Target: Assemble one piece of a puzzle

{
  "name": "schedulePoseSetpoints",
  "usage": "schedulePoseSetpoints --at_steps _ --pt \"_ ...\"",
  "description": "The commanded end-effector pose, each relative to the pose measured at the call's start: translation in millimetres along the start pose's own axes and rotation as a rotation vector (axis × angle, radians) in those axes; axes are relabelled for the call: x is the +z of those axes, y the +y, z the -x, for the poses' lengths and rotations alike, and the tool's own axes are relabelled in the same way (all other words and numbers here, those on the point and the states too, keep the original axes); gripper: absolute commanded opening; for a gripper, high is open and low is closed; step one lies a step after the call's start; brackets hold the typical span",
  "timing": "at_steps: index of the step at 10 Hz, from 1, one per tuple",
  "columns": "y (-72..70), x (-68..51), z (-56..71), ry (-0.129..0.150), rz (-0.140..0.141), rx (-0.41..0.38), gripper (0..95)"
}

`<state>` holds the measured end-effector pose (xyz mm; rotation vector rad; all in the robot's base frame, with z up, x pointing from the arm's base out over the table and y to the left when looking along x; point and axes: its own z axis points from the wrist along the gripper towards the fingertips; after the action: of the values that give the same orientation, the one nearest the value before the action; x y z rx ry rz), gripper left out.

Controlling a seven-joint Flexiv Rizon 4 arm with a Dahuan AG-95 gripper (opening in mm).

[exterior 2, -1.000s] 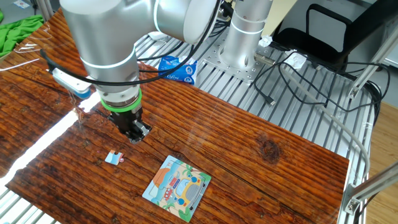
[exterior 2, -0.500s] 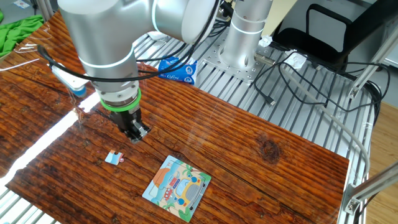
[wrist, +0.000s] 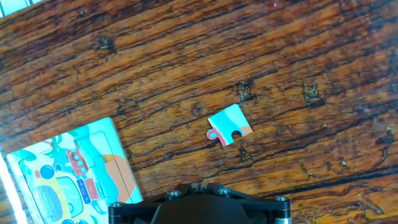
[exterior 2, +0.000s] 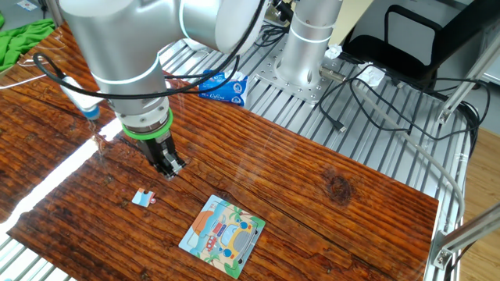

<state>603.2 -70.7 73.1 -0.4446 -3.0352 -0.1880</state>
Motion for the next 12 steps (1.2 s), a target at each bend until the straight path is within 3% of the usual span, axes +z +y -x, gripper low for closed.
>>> schedulePoseSetpoints --at_steps 1,3,5,7,8,12 --pt "-0.1 -0.5 -0.7 -0.021 -0.031 -0.014 0.0" --pt "-0.1 -0.5 -0.7 -0.032 -0.057 -0.068 0.0" --pt "-0.1 -0.5 -0.7 -0.025 -0.059 -0.118 0.0" --pt "-5.5 6.1 21.2 -0.022 -0.065 -0.165 0.0" --pt "-8.4 8.3 29.9 -0.026 -0.084 -0.192 0.0" --pt "-19.0 13.2 54.0 -0.023 -0.09 -0.222 0.0"
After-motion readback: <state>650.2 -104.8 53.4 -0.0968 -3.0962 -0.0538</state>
